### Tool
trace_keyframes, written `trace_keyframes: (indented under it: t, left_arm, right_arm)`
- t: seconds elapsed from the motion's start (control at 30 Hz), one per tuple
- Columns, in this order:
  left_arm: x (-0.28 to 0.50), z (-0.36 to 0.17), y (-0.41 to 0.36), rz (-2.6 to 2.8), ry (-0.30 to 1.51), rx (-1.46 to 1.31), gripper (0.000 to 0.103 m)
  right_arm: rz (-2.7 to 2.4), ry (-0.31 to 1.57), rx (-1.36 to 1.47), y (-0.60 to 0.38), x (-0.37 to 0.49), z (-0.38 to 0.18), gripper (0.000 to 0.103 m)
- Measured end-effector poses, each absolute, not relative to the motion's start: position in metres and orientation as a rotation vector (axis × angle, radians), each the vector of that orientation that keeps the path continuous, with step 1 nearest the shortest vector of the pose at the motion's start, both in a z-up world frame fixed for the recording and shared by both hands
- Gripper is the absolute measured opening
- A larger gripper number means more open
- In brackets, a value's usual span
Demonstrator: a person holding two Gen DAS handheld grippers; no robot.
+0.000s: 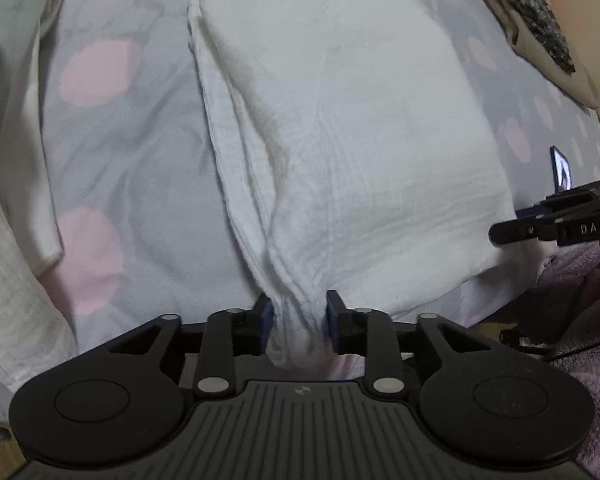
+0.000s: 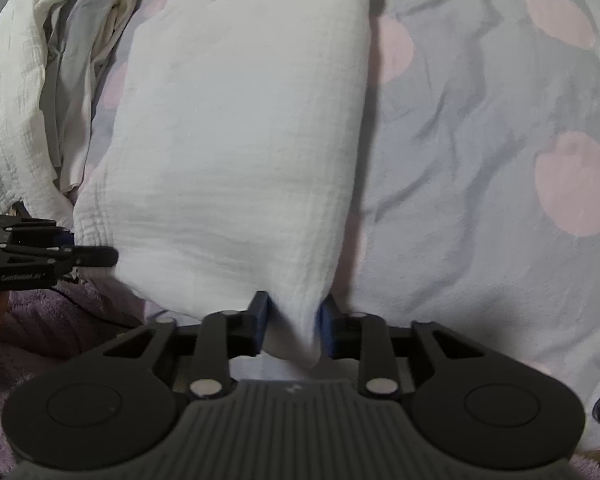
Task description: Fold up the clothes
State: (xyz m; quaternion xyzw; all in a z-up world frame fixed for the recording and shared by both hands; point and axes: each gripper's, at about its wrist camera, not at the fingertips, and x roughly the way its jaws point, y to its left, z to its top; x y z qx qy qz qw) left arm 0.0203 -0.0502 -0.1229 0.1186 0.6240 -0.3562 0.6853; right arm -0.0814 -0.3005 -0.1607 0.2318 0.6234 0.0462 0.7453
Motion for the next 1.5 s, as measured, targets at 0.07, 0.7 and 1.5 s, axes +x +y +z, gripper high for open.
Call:
trace_keyframes:
  t: [0.07, 0.7, 1.5]
  left_arm:
    - [0.026, -0.110, -0.043, -0.797, 1.320, 0.221, 0.029]
    - [0.100, -0.138, -0.077, -0.670, 1.077, 0.091, 0.047]
    - [0.126, -0.166, -0.110, -0.771, 1.124, -0.075, 0.015]
  right_arm:
    - [0.092, 1.319, 0.518, -0.308, -0.083, -0.152, 0.039]
    - [0.024, 0.991, 0.650, -0.356, -0.027, -0.149, 0.064]
    - [-0.015, 1.033, 0.677, -0.358, 0.017, -0.186, 0.047]
